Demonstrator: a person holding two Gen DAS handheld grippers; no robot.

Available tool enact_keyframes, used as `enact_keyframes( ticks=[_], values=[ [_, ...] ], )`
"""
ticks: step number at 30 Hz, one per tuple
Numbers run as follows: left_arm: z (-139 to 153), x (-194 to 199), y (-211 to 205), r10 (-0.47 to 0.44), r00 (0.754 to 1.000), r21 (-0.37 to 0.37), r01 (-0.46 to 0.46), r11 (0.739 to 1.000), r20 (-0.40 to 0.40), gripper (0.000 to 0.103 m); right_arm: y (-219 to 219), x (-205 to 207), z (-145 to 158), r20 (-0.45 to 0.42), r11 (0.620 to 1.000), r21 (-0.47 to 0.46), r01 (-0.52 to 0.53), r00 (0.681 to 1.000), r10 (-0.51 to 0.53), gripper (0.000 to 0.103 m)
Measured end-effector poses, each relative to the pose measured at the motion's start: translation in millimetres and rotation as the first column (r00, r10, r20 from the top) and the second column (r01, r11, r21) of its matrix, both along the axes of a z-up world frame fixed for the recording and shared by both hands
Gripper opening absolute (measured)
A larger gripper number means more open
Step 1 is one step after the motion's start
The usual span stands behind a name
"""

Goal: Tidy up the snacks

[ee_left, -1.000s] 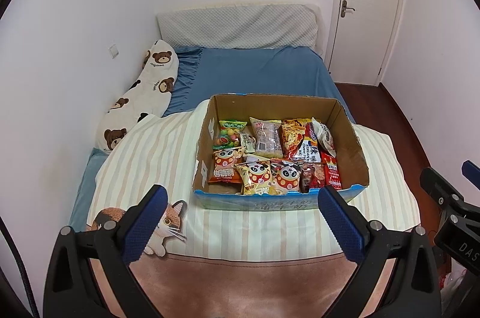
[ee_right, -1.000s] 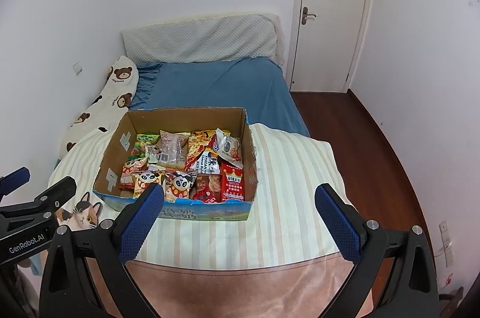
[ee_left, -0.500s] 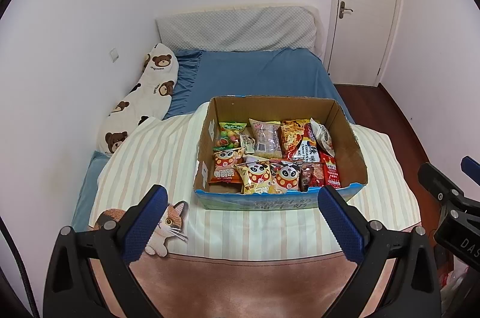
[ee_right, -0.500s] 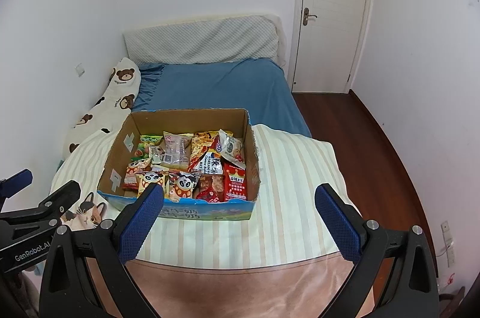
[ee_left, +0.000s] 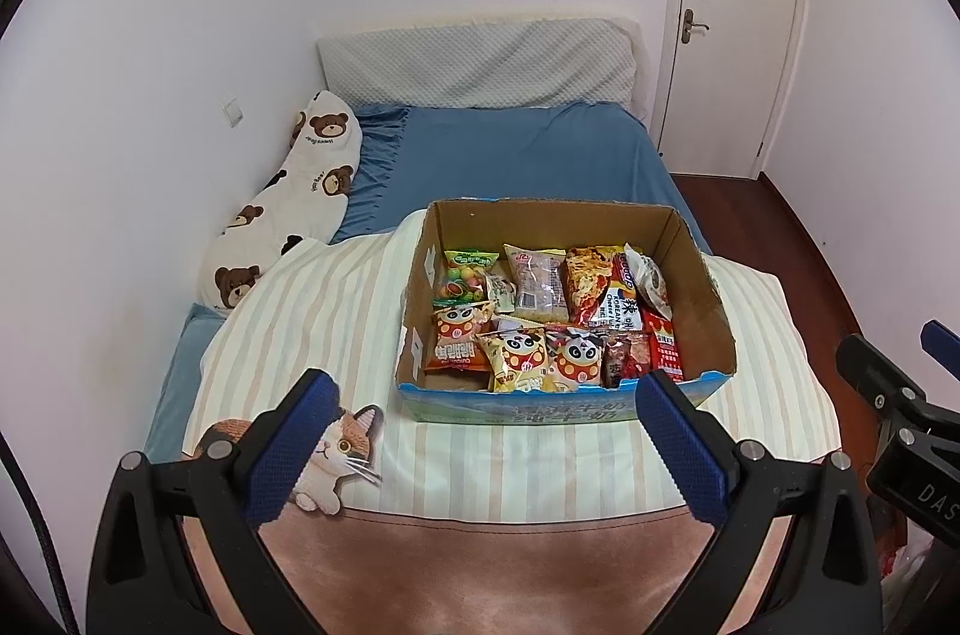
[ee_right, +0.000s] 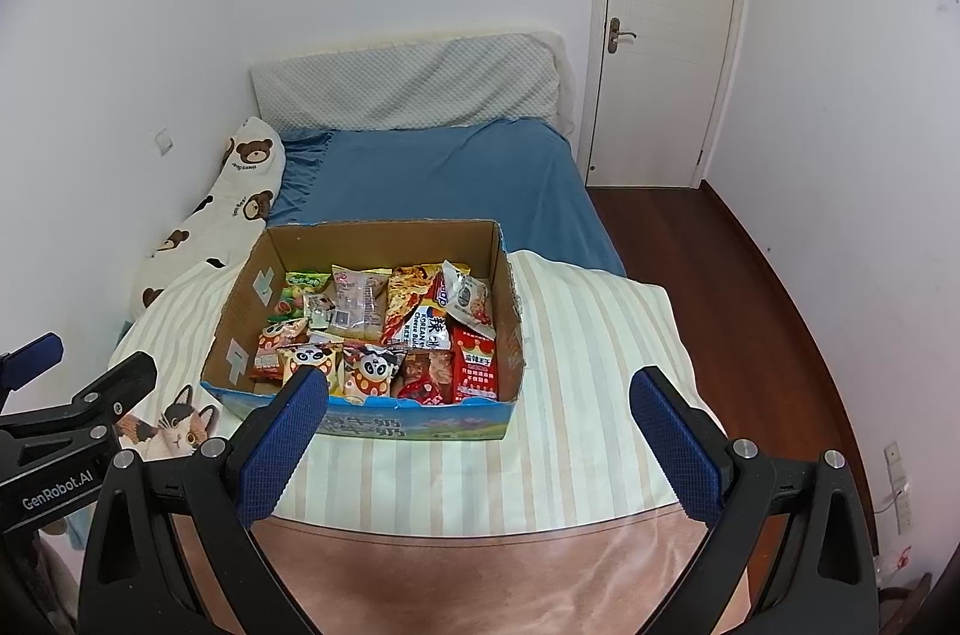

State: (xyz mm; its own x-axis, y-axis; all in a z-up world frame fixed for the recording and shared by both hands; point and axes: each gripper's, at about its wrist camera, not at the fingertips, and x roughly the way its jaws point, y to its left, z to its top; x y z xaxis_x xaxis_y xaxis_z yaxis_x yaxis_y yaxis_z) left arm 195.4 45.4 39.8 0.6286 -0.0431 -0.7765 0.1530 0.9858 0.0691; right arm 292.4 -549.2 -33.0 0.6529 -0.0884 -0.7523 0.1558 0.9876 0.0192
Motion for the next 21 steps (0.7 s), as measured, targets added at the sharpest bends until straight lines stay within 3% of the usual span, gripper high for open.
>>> enact_keyframes(
  ticks=[21],
  values=[
    [2.3, -2.4, 0.8, -0.008, 1.000, -0.001, 0.008, 1.000, -0.003, 0.103, 2.5, -2.9, -3.5, -0.013, 1.000, 0.014, 0.003, 1.000, -0.003, 0.102]
  ],
)
